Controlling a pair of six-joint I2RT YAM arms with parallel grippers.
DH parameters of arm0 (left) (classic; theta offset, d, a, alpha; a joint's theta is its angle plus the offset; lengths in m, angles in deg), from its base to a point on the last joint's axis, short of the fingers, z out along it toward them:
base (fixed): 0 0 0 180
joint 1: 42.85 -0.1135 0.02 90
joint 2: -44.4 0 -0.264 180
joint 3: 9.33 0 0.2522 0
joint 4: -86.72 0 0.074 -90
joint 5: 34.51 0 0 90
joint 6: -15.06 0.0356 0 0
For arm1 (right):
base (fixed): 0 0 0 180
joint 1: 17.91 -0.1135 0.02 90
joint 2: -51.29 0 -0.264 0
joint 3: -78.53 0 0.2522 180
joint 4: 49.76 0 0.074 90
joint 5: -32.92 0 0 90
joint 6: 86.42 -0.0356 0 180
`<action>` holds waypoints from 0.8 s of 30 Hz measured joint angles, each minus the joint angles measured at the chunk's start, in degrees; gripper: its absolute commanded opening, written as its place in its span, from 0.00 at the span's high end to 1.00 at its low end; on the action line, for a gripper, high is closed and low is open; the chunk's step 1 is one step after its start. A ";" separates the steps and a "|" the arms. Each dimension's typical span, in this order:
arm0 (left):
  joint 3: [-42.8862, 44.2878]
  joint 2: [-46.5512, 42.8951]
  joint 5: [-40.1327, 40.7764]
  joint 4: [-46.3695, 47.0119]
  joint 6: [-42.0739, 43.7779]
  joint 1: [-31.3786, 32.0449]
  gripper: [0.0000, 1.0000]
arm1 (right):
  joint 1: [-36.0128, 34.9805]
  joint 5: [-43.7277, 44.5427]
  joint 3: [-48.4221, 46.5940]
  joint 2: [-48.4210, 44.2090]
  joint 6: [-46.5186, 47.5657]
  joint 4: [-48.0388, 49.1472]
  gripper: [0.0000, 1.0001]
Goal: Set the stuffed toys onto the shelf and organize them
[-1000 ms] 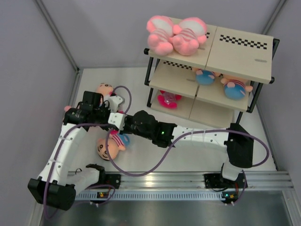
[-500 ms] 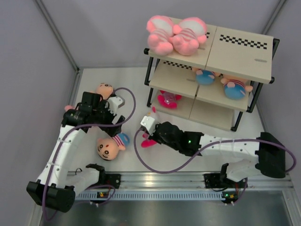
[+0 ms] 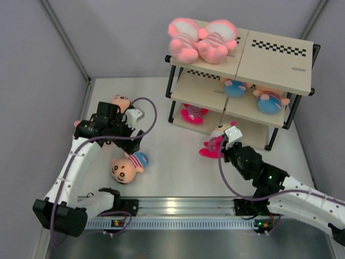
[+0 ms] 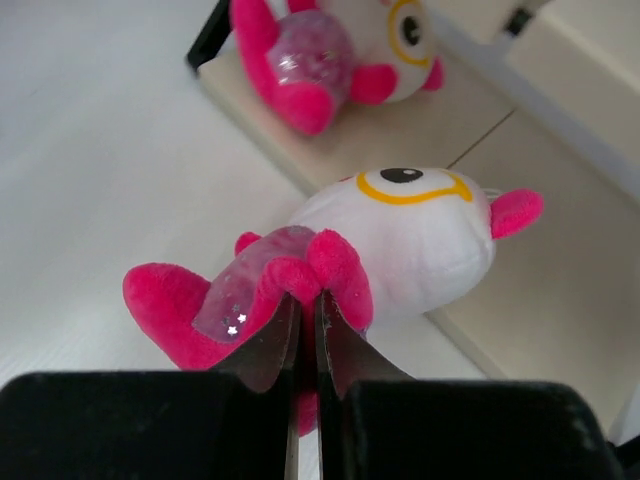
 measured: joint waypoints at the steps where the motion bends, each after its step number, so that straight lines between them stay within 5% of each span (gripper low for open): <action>1: 0.04 0.07 0.13 0.00 -0.04 0.00 0.01 | 2.38 0.15 1.16 -1.42 1.09 1.90 1.00; 6: 0.20 0.09 0.79 0.00 -0.09 0.00 0.01 | 17.22 -4.04 4.09 0.61 6.25 11.54 1.00; 11: 0.24 0.09 1.22 0.00 -0.11 0.00 0.01 | 28.85 -12.90 4.76 11.98 8.57 23.91 1.00; 16: 0.31 0.09 1.22 0.00 -0.11 0.00 0.01 | 30.53 -20.48 6.88 20.26 10.56 32.96 1.00; 24: 0.31 0.09 1.20 0.00 -0.09 0.00 0.01 | 30.84 -22.12 10.95 21.31 11.89 40.52 0.97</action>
